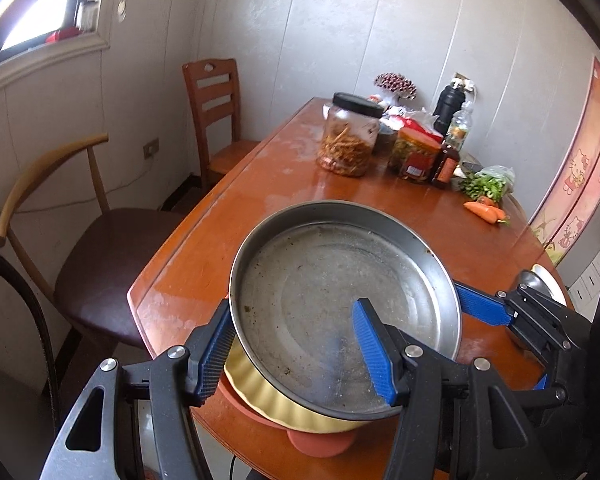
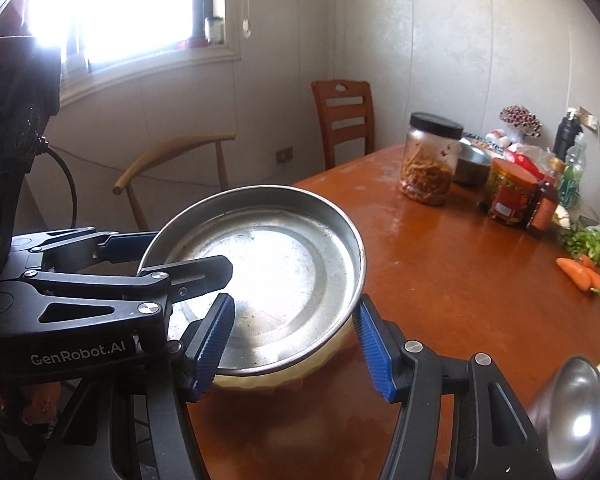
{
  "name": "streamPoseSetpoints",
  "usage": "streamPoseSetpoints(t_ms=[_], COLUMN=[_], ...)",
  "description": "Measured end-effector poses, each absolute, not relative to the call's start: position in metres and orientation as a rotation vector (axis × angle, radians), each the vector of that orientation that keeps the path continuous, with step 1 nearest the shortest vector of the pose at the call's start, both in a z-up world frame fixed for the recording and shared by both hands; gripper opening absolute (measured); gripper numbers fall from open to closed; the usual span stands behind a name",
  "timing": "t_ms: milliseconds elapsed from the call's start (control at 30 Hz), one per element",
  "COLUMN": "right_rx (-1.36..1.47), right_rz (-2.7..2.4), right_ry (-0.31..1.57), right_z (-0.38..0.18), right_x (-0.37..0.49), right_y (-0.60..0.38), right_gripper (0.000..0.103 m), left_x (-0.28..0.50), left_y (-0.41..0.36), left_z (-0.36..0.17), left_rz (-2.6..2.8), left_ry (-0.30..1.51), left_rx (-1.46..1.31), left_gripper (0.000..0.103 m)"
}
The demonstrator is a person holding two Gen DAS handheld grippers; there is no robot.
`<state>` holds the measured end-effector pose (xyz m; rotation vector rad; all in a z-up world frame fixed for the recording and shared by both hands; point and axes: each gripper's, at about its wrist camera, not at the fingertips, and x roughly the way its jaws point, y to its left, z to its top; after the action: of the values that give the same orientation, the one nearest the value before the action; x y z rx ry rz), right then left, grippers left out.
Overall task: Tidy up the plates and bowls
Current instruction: 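Carry the grey pan over and lower it onto the yellow plate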
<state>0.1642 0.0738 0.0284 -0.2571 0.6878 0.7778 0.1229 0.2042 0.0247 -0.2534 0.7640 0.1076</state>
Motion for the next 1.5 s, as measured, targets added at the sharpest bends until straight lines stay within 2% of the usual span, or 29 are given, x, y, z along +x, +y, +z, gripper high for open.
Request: streamPoseSetpoints(t_ms=[767,1267,1500], right_rx=[-0.334,-0.309,-0.249], right_rz=[0.745,0.718,0.734], right_ry=[0.706,0.701,0.723], right_z=[-0.008,-0.011,-0.010], right_x=[0.181,0.187,0.188], right_y=[0.090,0.082,0.071], right_gripper=[0.063,0.063,0.068], left_x=[0.128,0.116,0.109], left_y=[0.211,0.217,0.217], left_z=[-0.007,-0.005,-0.001], left_rz=[0.089,0.101,0.125], left_ry=[0.813,0.785,0.776], left_rx=[-0.296,-0.340,-0.338], left_gripper=[0.059,0.060,0.060])
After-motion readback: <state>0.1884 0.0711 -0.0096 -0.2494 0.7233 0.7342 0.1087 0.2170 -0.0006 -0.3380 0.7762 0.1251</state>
